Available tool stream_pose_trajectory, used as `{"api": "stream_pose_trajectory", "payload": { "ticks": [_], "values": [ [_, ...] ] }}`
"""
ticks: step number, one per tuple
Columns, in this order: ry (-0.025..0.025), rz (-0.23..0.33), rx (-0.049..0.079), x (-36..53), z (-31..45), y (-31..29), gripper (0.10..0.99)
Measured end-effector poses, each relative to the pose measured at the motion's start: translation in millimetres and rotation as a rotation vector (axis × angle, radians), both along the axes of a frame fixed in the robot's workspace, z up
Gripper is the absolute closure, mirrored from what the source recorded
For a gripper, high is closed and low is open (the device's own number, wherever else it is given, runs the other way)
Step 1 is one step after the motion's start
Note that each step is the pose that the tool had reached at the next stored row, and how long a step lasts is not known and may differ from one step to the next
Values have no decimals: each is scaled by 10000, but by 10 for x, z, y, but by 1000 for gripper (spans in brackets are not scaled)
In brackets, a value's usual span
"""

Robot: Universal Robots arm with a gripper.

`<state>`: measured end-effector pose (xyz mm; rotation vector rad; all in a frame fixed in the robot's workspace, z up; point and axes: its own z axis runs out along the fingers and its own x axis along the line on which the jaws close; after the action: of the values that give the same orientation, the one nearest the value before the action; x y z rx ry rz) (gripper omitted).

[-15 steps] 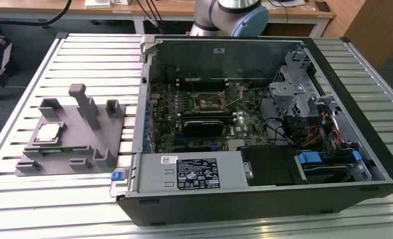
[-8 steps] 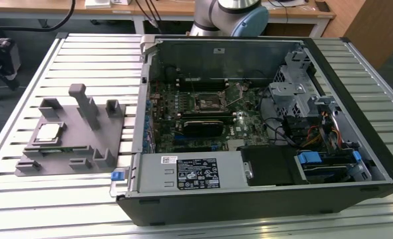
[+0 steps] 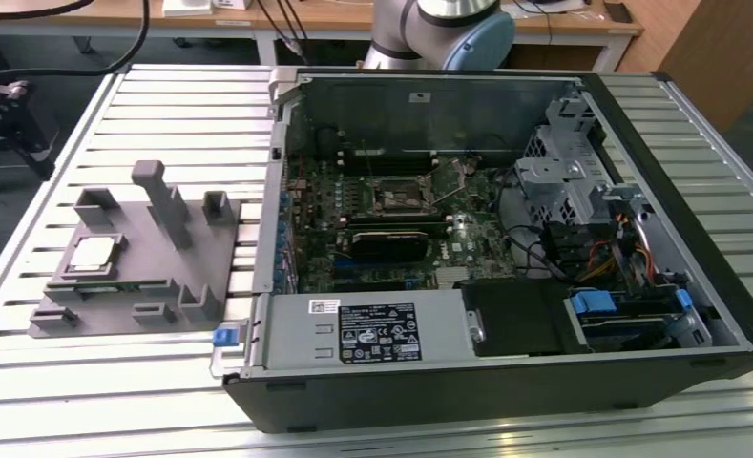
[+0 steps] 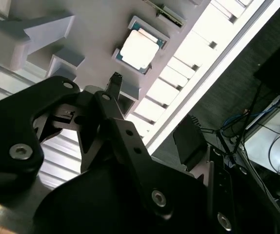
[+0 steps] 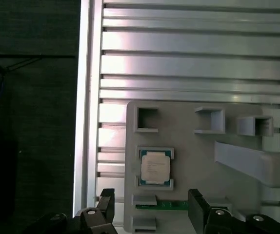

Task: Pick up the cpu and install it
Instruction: 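Pick up the cpu and move it towards the insertion slot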

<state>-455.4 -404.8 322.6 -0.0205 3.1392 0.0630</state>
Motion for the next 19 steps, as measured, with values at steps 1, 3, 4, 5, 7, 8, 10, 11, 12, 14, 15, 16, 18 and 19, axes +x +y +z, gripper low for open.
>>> {"api": "stream_pose_trajectory", "payload": {
  "ticks": [1, 3, 4, 5, 7, 8, 10, 11, 12, 14, 15, 16, 18, 19],
  "values": [
    [4, 0, 0, 0, -19, 0, 380],
    [11, 0, 0, 0, -56, 0, 380],
    [13, 0, 0, 0, -73, 0, 380],
    [11, 0, 0, 0, -91, 0, 380],
    [13, -1, 0, 0, -128, 0, 380],
    [13, 0, 0, 0, -145, 0, 380],
    [12, 0, 0, 0, -183, -1, 380],
    [13, 0, 0, 0, -200, -1, 380],
    [12, 7, 0, 0, -219, -1, 380],
    [12, 25, 0, 0, -255, -1, 380],
    [12, 32, 0, 0, -271, -1, 380],
    [12, 39, 0, 0, -283, -1, 380],
    [13, 48, 0, 0, -304, -1, 380],
    [12, 50, 0, 0, -314, -1, 380]
  ]
}}
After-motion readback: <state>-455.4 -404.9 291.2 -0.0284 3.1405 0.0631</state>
